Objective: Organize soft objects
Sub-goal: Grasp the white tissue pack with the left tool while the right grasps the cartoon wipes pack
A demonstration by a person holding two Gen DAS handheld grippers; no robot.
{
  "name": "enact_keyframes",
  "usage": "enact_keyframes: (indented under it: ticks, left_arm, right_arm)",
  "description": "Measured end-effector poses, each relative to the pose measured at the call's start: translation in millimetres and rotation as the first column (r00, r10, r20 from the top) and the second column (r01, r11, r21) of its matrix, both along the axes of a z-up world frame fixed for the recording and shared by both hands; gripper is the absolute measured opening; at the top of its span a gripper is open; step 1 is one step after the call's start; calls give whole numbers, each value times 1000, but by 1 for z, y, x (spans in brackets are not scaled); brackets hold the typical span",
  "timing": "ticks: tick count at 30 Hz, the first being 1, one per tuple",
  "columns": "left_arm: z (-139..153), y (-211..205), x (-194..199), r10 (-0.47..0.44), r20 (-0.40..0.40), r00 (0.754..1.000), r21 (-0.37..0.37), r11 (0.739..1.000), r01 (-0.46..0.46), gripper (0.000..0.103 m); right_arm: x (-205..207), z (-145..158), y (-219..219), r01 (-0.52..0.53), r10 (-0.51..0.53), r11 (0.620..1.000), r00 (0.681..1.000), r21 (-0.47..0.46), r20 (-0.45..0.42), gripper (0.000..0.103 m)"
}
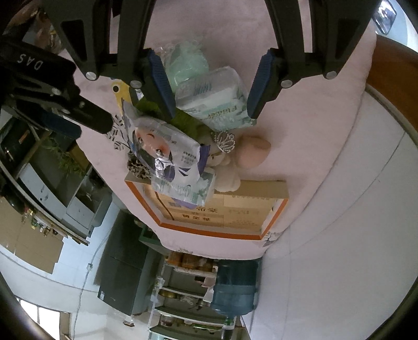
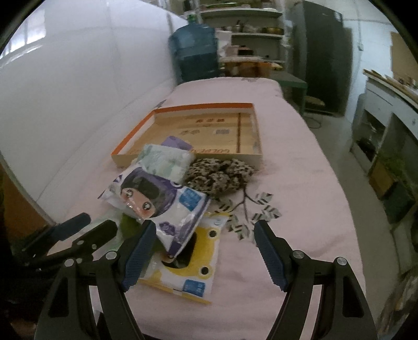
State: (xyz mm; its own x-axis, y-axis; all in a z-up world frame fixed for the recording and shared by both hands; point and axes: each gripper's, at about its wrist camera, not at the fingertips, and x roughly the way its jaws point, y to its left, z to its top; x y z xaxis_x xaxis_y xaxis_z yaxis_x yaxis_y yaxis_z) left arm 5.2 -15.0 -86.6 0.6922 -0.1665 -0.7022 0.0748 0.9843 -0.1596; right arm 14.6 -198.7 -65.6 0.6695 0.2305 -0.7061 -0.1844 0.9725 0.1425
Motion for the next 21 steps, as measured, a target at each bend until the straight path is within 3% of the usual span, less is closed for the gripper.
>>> enact_keyframes:
  ticks: [16, 21]
  left_arm:
    - [-17, 31, 7, -27, -39, 999, -152, 988, 21, 58]
    - [-20, 30, 13, -50, -42, 998, -158, 986, 43, 58]
  right_arm:
    - [34, -9, 35, -227, 225, 971, 974, -74, -24, 79]
    - [47, -16, 40, -280, 277, 957, 960, -71, -50, 79]
